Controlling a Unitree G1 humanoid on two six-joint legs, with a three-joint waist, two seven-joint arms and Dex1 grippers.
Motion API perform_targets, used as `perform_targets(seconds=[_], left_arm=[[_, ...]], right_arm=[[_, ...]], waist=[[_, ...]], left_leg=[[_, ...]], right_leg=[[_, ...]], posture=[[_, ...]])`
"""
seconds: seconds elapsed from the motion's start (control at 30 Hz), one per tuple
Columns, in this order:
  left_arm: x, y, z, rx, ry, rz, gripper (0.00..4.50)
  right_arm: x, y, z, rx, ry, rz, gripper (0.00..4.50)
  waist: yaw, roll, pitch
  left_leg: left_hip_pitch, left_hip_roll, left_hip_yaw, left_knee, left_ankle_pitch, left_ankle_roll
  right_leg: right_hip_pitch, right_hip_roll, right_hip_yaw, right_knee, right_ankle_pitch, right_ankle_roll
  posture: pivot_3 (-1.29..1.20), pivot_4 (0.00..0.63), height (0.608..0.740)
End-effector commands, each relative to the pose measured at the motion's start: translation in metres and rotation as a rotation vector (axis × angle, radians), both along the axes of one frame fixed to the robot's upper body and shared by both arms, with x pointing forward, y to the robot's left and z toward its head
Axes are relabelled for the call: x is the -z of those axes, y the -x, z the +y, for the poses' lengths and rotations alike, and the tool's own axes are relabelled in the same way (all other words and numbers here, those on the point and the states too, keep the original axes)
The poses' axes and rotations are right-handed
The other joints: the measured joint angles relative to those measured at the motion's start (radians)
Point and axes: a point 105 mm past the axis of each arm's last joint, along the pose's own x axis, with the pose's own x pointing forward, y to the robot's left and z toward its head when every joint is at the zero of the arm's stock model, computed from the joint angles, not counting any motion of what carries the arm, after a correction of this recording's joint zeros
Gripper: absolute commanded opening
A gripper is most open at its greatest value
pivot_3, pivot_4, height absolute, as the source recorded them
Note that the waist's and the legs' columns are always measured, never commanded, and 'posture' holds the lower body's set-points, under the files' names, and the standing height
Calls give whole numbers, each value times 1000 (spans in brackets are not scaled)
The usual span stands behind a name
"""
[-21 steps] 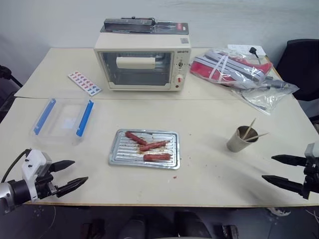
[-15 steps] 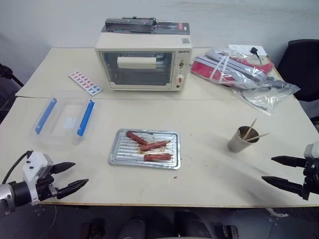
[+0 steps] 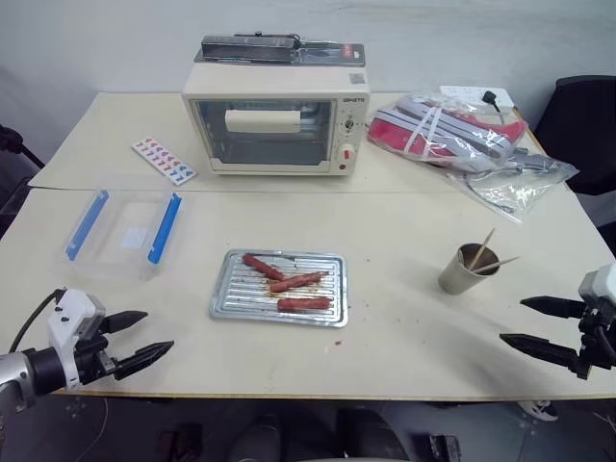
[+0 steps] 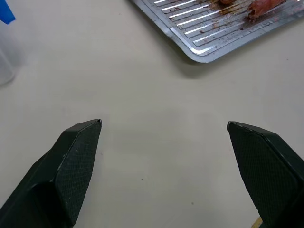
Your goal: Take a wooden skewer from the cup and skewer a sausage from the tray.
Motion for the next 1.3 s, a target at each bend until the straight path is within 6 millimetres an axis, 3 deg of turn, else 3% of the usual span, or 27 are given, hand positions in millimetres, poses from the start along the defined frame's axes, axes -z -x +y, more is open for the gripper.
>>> perform_targets(seconds=[0.03,0.17,0.53,0.63,0.7,0.8,1.07,1.3], left_arm=[[-11,1,-8,39,17,-29,4461],[-28,-1,-19,80,81,-45,4461],[-93,-20,-97,461,245,-103,4461],[-106,-22,-112,569,250,-112,4500],[-112,-24,-122,638,249,-117,4500],[-118,-27,-132,707,249,-122,4500],[-123,-39,-168,884,279,-147,4500],[-122,-52,-194,912,281,-208,4500]], right_arm=[[-11,-1,9,-12,1,-49,4500],[-15,0,17,-13,-5,-67,4500],[-55,-4,65,22,-76,-263,4500],[-66,-6,77,44,-120,-308,4034],[-67,-8,81,71,-120,-323,3466],[-68,-13,81,131,-111,-337,2689],[-65,-30,86,233,-135,-373,2689],[-54,-40,88,250,-120,-370,2689]], waist=[[0,0,0],[0,0,0],[2,0,0],[-3,0,0],[-5,-1,1],[-5,-1,1],[-5,-3,2],[-7,-4,2]], left_leg=[[0,0,0,0,0,0],[0,0,0,0,0,0],[0,0,-1,1,1,-2],[0,0,-1,1,3,-6],[0,0,-1,1,4,-8],[-1,0,-1,1,4,-8],[-2,0,-1,4,5,-8],[-3,0,0,5,5,-8]], right_leg=[[0,0,0,0,0,0],[0,0,0,0,0,0],[0,1,-1,2,0,0],[-1,1,0,2,0,0],[-1,2,0,2,0,0],[-1,2,0,2,0,0],[-2,2,0,4,0,1],[-3,3,0,5,0,1]], posture=[[0,150,740],[0,150,740],[0,150,740],[0,150,740],[0,150,740],[0,150,740],[0,150,740],[0,150,740]])
